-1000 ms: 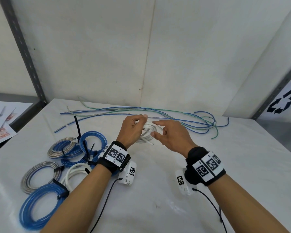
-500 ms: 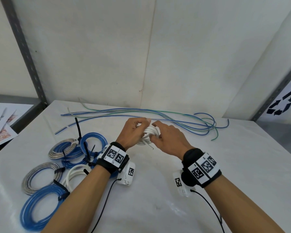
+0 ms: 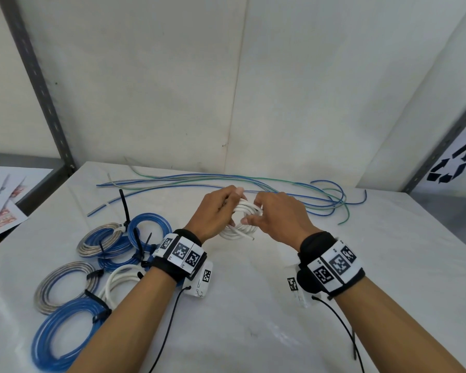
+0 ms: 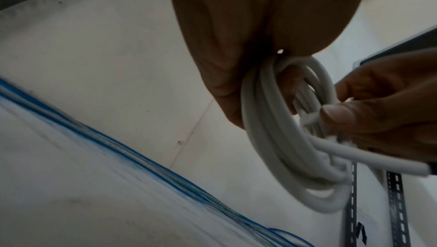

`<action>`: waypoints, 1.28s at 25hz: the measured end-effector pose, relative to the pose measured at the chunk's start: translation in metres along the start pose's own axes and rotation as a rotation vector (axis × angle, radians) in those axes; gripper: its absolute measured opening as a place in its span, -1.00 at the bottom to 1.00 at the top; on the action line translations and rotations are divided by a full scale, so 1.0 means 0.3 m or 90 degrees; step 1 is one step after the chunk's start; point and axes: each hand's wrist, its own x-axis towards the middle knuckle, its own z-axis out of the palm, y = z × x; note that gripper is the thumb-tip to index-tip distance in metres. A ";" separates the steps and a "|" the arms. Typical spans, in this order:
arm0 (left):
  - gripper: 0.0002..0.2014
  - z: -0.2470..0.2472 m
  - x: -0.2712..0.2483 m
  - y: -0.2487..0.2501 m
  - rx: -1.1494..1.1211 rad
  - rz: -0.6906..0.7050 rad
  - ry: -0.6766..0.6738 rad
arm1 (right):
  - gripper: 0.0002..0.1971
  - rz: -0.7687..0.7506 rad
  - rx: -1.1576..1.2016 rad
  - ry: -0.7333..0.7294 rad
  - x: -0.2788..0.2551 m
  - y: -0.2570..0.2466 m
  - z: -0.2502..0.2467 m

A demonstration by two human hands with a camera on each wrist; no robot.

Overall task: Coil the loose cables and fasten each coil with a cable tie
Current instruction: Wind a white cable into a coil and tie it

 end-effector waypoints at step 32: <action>-0.74 -0.005 0.018 0.016 -0.172 -0.089 0.196 | -0.72 0.091 0.943 0.181 0.050 -0.072 0.023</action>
